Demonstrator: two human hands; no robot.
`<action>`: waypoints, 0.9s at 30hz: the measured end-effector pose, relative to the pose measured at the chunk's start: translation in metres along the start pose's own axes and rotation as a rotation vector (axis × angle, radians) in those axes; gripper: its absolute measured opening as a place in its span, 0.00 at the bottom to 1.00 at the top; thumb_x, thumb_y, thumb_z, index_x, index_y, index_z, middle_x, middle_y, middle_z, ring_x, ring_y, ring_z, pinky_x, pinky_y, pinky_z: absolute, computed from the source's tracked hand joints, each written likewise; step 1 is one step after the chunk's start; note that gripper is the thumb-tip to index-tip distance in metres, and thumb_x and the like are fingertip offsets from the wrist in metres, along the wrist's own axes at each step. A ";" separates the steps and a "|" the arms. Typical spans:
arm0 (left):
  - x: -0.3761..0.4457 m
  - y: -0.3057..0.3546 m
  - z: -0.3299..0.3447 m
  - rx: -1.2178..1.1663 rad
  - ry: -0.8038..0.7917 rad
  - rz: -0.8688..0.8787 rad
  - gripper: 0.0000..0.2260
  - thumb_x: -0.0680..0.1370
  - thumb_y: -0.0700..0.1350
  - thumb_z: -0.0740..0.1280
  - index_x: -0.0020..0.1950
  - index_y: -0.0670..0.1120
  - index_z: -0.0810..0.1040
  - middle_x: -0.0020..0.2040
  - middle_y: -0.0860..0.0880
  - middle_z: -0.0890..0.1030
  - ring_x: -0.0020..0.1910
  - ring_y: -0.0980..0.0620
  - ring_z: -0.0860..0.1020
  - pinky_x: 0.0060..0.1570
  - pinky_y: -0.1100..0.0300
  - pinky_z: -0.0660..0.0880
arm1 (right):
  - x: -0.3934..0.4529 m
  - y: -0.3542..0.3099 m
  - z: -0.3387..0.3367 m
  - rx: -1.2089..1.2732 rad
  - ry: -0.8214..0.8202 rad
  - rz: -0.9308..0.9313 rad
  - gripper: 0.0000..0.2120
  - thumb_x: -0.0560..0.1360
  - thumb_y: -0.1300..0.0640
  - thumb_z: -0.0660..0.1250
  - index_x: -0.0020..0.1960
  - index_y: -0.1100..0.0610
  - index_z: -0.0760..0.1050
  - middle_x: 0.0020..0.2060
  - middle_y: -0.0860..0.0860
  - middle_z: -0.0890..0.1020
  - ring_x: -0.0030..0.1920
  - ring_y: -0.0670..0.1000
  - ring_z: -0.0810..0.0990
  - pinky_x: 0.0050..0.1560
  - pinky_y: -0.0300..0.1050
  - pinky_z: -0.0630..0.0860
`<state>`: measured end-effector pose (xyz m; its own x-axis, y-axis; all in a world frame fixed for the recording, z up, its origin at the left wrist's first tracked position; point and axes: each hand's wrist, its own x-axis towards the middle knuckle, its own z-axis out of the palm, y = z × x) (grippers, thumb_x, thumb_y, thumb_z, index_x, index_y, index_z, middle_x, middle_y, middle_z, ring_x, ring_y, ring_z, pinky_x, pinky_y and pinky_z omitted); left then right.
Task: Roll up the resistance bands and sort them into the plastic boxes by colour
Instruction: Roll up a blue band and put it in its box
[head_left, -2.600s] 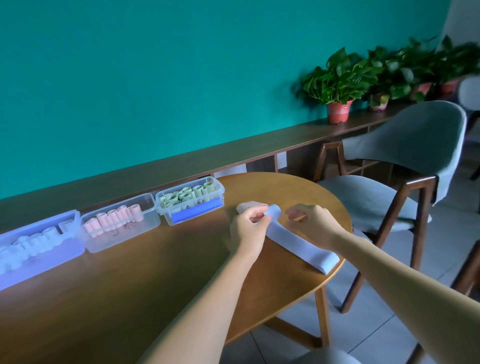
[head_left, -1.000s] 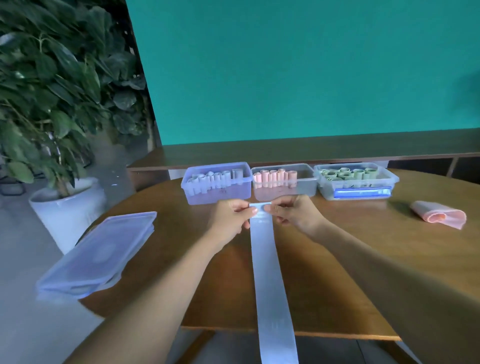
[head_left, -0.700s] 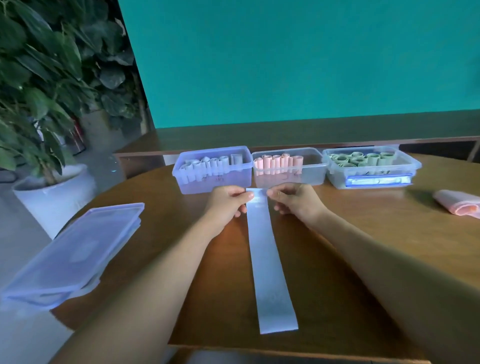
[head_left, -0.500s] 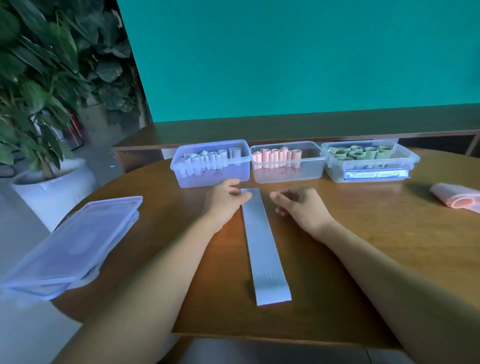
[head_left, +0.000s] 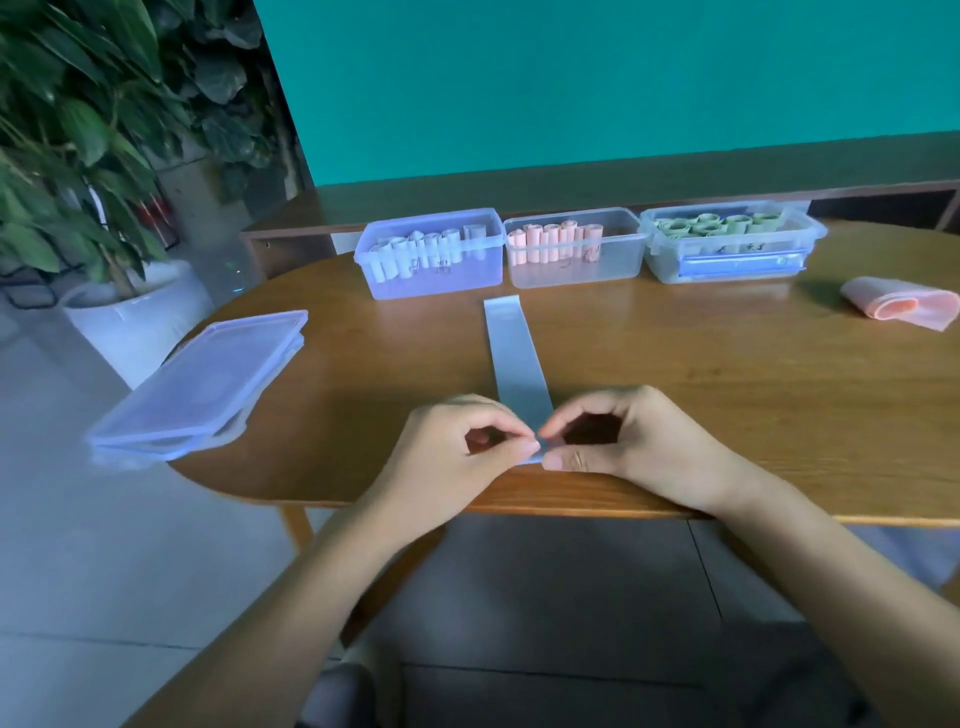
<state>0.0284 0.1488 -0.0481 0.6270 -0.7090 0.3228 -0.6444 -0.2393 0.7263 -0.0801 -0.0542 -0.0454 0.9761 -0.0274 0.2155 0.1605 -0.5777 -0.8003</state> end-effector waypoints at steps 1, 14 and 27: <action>-0.003 0.001 -0.001 0.033 -0.004 0.017 0.03 0.74 0.49 0.75 0.46 0.51 0.87 0.46 0.58 0.85 0.49 0.54 0.83 0.49 0.56 0.80 | -0.001 0.000 0.000 -0.028 -0.015 -0.015 0.10 0.70 0.49 0.78 0.51 0.48 0.85 0.47 0.42 0.86 0.51 0.45 0.83 0.57 0.42 0.78; 0.000 -0.009 -0.002 0.279 -0.073 0.108 0.07 0.76 0.53 0.72 0.50 0.53 0.85 0.48 0.61 0.80 0.52 0.59 0.78 0.50 0.65 0.76 | 0.006 0.011 0.002 -0.241 0.002 -0.135 0.07 0.74 0.49 0.74 0.49 0.51 0.85 0.50 0.43 0.82 0.54 0.44 0.81 0.57 0.40 0.76; 0.009 -0.006 0.003 0.268 0.067 0.001 0.05 0.75 0.50 0.74 0.43 0.49 0.84 0.48 0.58 0.77 0.49 0.60 0.77 0.46 0.68 0.75 | 0.026 0.010 -0.002 -0.213 0.003 0.072 0.08 0.73 0.50 0.76 0.40 0.52 0.80 0.53 0.41 0.78 0.45 0.41 0.77 0.45 0.30 0.70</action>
<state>0.0367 0.1417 -0.0511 0.6481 -0.6660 0.3694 -0.7322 -0.4116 0.5426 -0.0539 -0.0623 -0.0468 0.9835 -0.0769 0.1635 0.0553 -0.7334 -0.6776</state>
